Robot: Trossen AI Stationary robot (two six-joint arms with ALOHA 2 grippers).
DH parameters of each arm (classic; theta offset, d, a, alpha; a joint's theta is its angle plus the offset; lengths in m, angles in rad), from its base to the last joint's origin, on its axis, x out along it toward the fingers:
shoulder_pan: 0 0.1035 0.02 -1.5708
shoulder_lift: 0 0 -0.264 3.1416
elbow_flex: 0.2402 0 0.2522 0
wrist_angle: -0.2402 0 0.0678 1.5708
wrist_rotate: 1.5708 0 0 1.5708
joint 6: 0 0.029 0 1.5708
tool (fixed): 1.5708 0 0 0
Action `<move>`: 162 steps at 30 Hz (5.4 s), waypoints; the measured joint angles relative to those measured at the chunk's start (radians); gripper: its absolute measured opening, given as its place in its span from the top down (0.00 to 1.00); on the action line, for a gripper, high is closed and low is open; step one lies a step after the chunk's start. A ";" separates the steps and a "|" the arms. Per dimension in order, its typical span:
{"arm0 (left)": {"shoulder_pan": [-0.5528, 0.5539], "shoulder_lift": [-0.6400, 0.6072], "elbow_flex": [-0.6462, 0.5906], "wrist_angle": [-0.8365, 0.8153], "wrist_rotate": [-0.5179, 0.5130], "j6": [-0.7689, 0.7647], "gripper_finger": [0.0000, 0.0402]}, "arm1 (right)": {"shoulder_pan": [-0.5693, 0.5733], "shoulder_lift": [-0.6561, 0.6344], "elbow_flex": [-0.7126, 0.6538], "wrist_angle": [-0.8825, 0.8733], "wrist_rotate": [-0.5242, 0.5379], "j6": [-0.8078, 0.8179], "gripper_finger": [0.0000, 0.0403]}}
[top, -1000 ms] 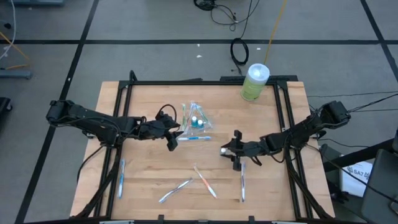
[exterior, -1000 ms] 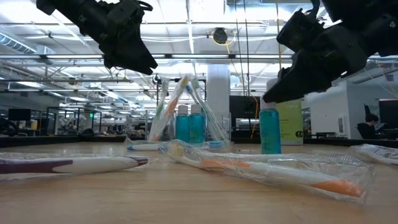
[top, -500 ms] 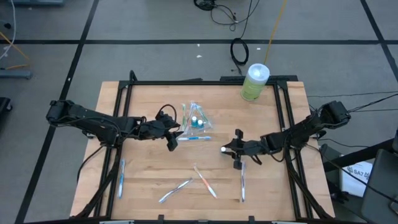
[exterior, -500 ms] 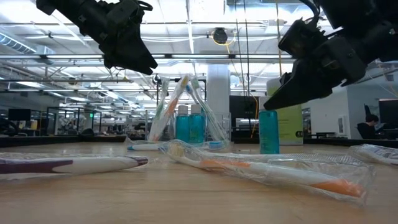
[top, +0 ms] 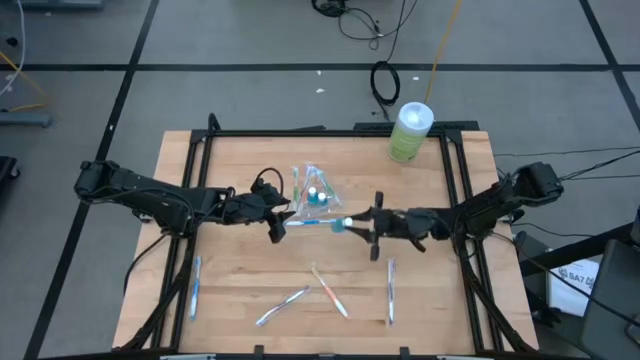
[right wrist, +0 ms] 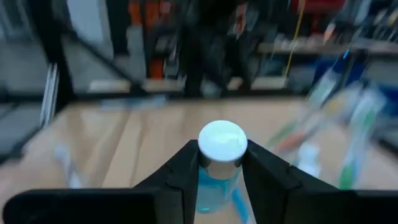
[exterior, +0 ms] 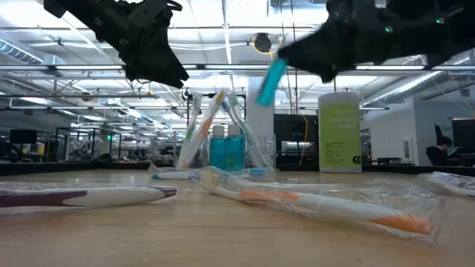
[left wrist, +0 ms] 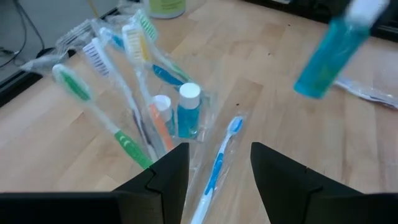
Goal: Pick & Place toothbrushing station
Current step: Put the mouthwash into the transparent organizer, then put the right purple toothbrush into the transparent organizer
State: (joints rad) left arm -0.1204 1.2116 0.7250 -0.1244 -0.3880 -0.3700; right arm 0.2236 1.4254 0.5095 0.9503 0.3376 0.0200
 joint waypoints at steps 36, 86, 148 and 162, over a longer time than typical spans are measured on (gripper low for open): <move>-0.005 -0.300 0.000 -0.141 -0.065 0.080 0.55 | -0.283 0.344 0.363 -0.297 -0.134 0.014 0.75; -0.016 -0.300 0.000 -0.212 -0.086 0.000 0.55 | 0.259 0.048 0.362 -0.973 -0.463 1.082 0.54; -0.016 -0.300 0.000 -0.188 -0.093 0.044 0.55 | 0.174 0.051 0.228 -1.035 -0.200 1.198 0.91; -0.016 -0.300 0.000 -0.189 -0.092 0.061 0.55 | -0.068 0.050 0.228 -0.284 -0.208 0.500 0.91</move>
State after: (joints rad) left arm -0.1360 0.9119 0.7246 -0.3130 -0.4801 -0.3090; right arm 0.1560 1.4750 0.7376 0.6660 0.1291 0.5202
